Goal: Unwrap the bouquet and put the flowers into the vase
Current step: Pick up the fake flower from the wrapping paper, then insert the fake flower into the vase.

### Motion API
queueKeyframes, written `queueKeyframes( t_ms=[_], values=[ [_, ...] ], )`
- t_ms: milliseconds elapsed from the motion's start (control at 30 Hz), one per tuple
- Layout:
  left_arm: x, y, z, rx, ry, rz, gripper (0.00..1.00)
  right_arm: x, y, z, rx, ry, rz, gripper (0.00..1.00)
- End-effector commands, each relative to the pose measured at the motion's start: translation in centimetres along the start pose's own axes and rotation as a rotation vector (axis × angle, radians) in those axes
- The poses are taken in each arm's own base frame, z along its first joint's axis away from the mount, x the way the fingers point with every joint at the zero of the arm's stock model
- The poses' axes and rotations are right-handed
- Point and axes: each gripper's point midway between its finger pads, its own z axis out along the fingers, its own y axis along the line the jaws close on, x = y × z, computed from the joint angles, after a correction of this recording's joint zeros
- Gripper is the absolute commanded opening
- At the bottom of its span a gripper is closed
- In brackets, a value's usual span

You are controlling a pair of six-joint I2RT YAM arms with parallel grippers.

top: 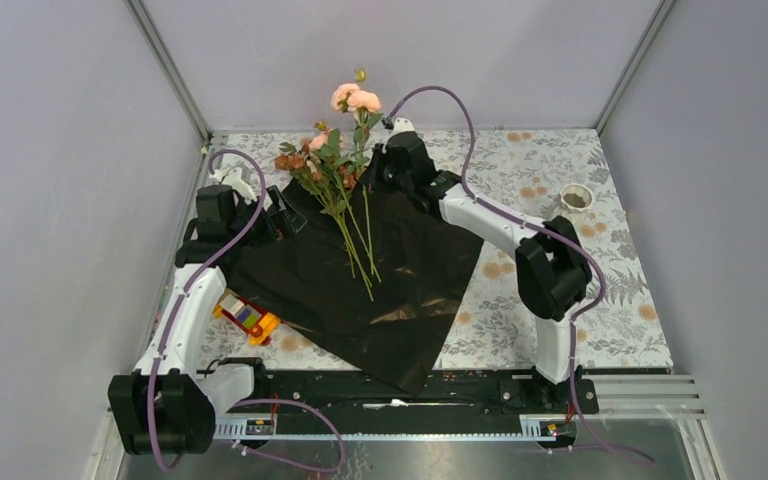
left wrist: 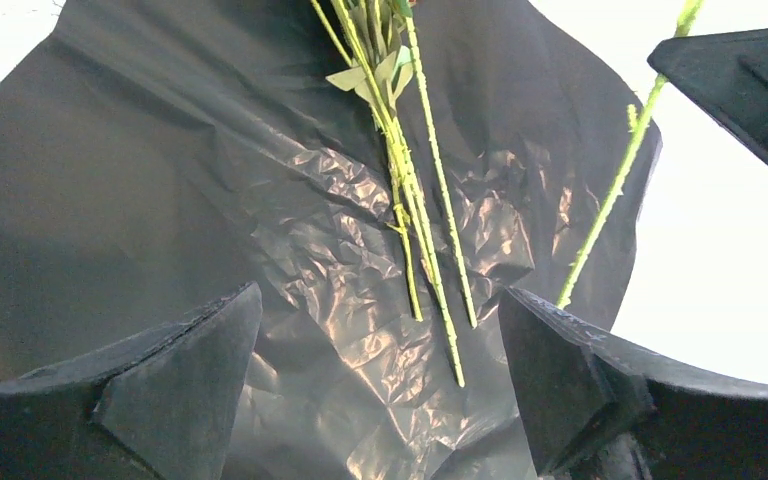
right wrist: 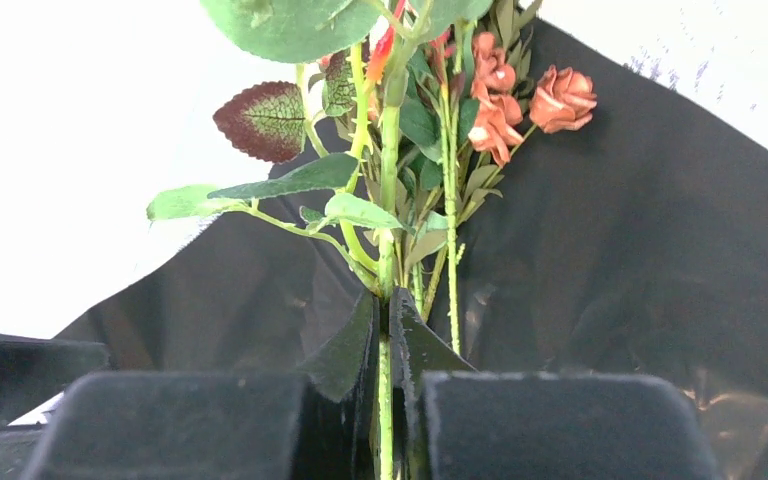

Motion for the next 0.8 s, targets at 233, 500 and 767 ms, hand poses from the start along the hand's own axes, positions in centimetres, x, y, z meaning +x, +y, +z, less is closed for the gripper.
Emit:
queueKeyframes(
  t_ms=[233, 500, 767],
  values=[
    [-3.6, -1.3, -2.4, 0.045, -0.234, 0.098, 0.95, -10.1, 3.9, -14.4, -0.063, -0.364, -0.174, 0.00],
    [-3.7, -0.4, -2.2, 0.003, -0.250, 0.098, 0.95, -16.6, -0.3, -27.5, 0.183, -0.621, -0.369, 0.00],
    [-3.8, -0.3, -2.6, -0.003, -0.272, 0.107, 0.95, -22.0, -6.1, -38.2, 0.514, -0.849, -0.463, 0.00]
  ],
)
